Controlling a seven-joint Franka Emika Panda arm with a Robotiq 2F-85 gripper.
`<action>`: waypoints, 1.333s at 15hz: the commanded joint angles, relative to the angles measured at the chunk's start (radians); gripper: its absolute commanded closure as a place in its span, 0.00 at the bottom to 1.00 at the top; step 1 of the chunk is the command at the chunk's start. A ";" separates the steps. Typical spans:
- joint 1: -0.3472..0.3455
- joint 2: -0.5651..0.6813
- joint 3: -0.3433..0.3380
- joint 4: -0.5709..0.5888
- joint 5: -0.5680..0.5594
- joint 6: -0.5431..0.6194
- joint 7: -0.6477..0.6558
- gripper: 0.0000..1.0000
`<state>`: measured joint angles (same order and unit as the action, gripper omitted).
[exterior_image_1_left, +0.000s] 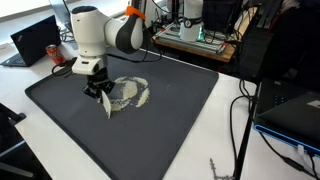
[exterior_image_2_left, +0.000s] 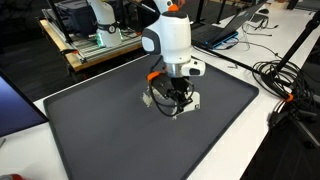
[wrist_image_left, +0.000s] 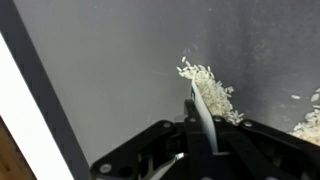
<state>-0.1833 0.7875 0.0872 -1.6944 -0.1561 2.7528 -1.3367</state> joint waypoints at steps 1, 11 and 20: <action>-0.014 -0.083 0.007 -0.151 -0.043 0.003 -0.050 0.99; -0.043 -0.193 0.032 -0.316 -0.043 0.010 -0.240 0.99; -0.055 -0.250 0.032 -0.382 -0.019 0.022 -0.348 0.99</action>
<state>-0.2146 0.5811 0.1048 -2.0152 -0.1781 2.7555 -1.6366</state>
